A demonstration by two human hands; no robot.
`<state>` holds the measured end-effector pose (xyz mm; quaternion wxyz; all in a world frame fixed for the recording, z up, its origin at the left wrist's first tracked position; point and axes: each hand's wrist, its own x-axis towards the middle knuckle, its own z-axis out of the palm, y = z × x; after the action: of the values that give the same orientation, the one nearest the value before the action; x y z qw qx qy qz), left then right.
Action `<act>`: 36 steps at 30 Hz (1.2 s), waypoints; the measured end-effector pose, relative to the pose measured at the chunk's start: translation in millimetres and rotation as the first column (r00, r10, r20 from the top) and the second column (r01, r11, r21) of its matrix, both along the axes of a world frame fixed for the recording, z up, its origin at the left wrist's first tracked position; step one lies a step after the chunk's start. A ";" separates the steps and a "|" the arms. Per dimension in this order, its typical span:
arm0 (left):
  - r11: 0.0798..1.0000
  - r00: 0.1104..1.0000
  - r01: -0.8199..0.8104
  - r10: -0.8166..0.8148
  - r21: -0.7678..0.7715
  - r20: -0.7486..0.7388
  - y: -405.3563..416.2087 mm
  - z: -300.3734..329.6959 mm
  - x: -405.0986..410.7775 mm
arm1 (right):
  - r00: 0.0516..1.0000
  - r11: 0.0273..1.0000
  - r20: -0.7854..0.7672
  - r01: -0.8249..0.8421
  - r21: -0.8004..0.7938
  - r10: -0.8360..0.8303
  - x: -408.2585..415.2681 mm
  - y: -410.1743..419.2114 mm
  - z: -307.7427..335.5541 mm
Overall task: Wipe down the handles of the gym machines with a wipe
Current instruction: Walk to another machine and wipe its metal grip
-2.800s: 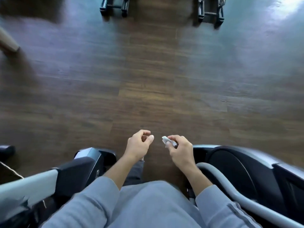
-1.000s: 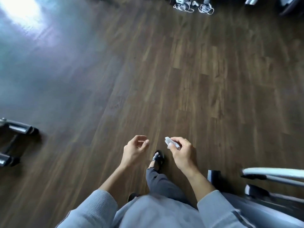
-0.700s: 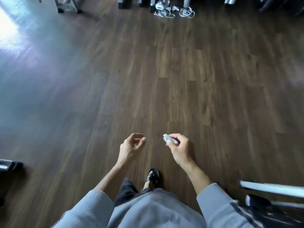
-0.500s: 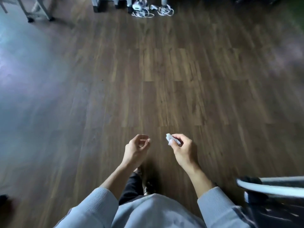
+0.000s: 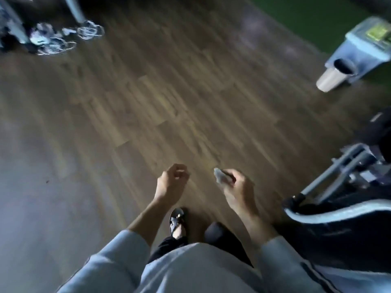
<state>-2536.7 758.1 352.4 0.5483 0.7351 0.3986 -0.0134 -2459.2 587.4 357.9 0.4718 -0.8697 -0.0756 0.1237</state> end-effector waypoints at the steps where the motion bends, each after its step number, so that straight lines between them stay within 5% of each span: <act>1: 1.000 0.999 0.026 -0.026 0.000 0.019 6.6 2.5 15.7 | 1.000 1.000 -0.012 0.026 0.007 -0.026 8.7 3.3 3.6; 8: 0.993 0.993 0.117 -0.116 -0.026 0.022 42.0 -8.3 113.1 | 0.978 0.973 -0.166 0.154 0.169 -0.126 85.1 33.5 1.5; 22: 0.985 0.982 0.169 -0.171 0.023 0.075 58.8 7.1 354.5 | 0.989 0.989 -0.019 0.147 0.008 -0.147 328.0 40.1 7.4; 36: 0.856 0.862 0.507 -0.500 -0.101 0.090 -20.0 -16.5 610.6 | 0.818 0.824 -0.100 0.559 -0.096 -0.566 498.3 -39.8 -4.1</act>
<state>-1926.1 738.1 336.0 0.5810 0.7791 0.1744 -0.1583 -1960.9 547.5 353.9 0.4638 -0.8581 0.2177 0.0349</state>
